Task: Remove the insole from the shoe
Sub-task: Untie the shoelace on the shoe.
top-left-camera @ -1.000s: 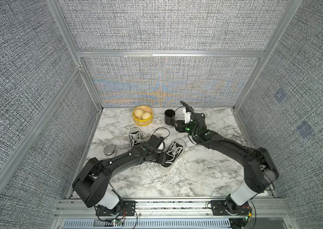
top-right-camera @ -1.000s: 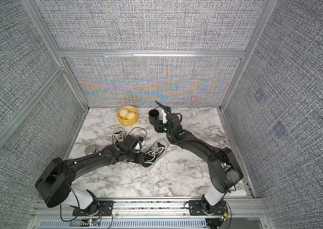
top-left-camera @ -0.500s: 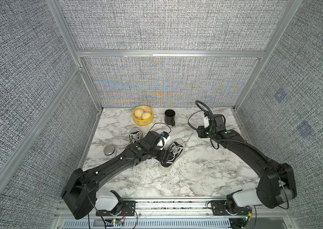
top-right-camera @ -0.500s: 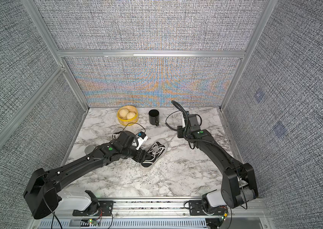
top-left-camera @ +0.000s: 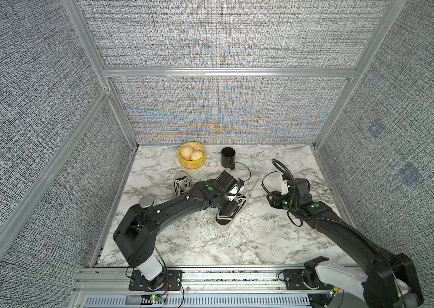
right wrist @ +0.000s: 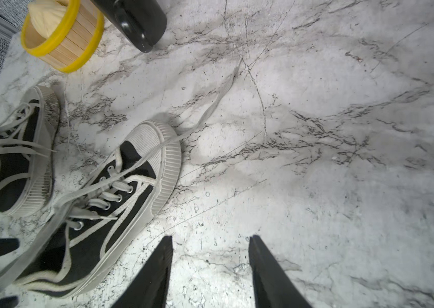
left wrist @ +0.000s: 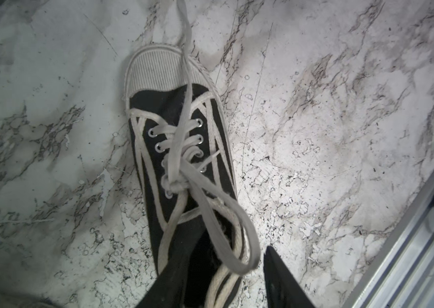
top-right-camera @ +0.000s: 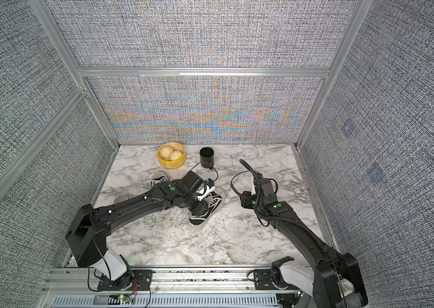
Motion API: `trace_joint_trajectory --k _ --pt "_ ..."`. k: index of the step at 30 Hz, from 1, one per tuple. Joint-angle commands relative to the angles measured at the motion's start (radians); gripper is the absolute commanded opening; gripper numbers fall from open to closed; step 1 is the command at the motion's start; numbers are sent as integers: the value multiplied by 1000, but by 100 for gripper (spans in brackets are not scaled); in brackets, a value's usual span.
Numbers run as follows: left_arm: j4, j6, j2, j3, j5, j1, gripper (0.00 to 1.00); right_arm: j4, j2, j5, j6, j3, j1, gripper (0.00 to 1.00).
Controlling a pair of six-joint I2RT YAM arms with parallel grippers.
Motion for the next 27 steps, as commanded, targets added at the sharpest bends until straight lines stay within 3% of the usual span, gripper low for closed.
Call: trace_joint_trajectory --k 1,4,7,12,18,23,27 --pt "-7 23 20 30 -49 -1 42 10 -42 23 40 -18 1 49" --pt "16 22 40 33 -39 0 37 -17 -61 28 43 -19 1 49" --pt "7 2 61 57 -54 0 23 -23 -80 25 46 -20 2 49" --pt "-27 -77 41 87 -136 0 0 75 -63 -100 -51 -44 60 42" --pt "21 -146 48 41 10 53 0 326 35 -192 -364 -72 252 40" --pt "115 -230 31 -19 132 120 0 449 184 -202 -570 -37 266 40" --pt "119 -240 19 -25 138 144 0 358 309 -203 -714 99 283 40"
